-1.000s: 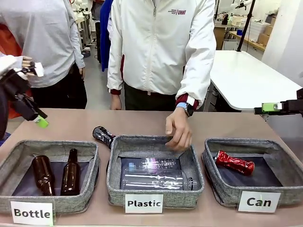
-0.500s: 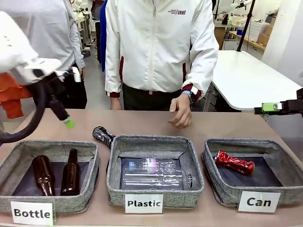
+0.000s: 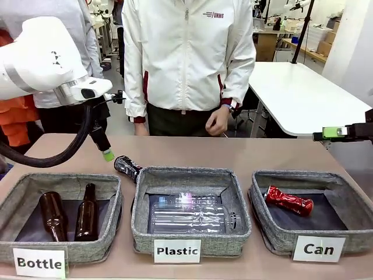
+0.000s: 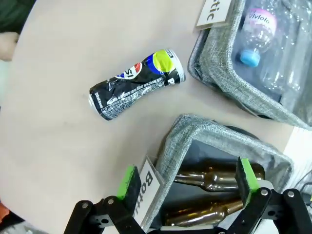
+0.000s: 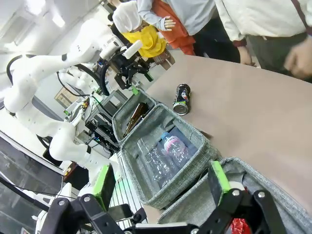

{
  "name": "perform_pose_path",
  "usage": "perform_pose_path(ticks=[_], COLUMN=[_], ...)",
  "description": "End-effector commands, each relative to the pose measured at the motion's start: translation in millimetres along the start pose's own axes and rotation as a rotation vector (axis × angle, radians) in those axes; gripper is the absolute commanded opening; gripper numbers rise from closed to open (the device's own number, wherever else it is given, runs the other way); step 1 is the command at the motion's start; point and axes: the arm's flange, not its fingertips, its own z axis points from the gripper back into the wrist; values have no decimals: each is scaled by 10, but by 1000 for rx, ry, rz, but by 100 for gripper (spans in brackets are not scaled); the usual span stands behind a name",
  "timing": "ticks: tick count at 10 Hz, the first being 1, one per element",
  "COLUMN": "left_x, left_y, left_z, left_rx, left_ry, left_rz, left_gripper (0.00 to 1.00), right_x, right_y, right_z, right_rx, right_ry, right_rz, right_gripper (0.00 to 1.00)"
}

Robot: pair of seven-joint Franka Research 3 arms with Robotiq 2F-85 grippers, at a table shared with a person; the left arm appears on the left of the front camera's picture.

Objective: Sort the can waste into the basket.
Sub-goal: Pick up the can waste from the table and place it in the right Fabric basket.

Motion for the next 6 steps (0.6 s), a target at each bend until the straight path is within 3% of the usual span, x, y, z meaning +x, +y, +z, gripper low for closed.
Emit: perform_pose_path(ticks=[1, 3, 4, 6], left_x=[-139, -31, 72, 279], left_y=[-10, 9, 27, 104], left_z=[29, 13, 12, -44], left_rx=[15, 2, 35, 97], left_ry=[-2, -1, 48, 76], left_rz=[-31, -7, -265, -557], left_gripper=[100, 100, 100, 100], right_x=[12, 12, 12, 12], right_y=[0, 0, 0, 0], right_z=[16, 16, 16, 16], right_rx=[8, 8, 8, 8], right_ry=[3, 3, 3, 3], right_rz=[18, 18, 18, 18], right_gripper=[100, 100, 100, 100])
